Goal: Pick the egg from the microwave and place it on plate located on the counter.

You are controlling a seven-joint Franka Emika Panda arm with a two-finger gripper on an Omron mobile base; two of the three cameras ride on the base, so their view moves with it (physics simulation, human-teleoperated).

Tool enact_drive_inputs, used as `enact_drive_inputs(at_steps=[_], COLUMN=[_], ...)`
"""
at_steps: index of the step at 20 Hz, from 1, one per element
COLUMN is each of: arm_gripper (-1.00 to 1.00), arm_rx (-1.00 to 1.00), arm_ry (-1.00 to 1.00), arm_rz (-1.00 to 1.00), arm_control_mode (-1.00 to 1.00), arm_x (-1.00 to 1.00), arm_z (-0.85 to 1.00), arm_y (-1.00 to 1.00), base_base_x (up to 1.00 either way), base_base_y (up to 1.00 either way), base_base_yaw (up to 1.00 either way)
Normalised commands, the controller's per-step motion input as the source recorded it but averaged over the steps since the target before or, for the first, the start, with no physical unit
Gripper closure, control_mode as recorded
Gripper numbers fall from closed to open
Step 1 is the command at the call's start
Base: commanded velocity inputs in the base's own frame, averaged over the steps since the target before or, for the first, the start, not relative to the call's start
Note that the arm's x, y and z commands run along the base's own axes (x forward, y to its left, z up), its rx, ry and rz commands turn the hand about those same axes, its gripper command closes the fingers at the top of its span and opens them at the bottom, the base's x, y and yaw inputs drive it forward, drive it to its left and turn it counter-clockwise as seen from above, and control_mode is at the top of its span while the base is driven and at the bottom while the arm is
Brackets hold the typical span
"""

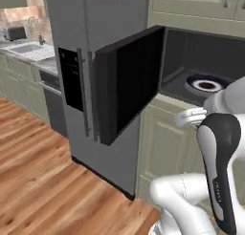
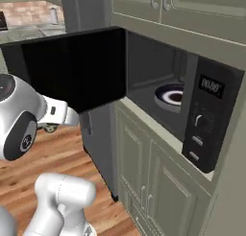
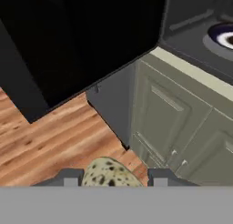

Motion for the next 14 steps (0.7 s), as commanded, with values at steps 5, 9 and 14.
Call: enact_drive_inputs(at_steps=[5, 9, 14], arm_gripper=[1.0, 1.0, 1.0], arm_rx=[0.0, 0.0, 0.0], arm_ry=[0.0, 0.0, 0.0], arm_rz=[0.0, 0.0, 0.0], arm_control_mode=[1.0, 1.0, 1.0], arm_x=[0.0, 0.0, 0.0], arm_z=[0.0, 0.0, 0.0], arm_y=[0.0, 0.0, 0.0], base_base_x=[-0.49, -0.64, -0.35], base_base_y=[0.0, 0.06, 0.79], base_base_yaw=[1.0, 0.96, 0.55])
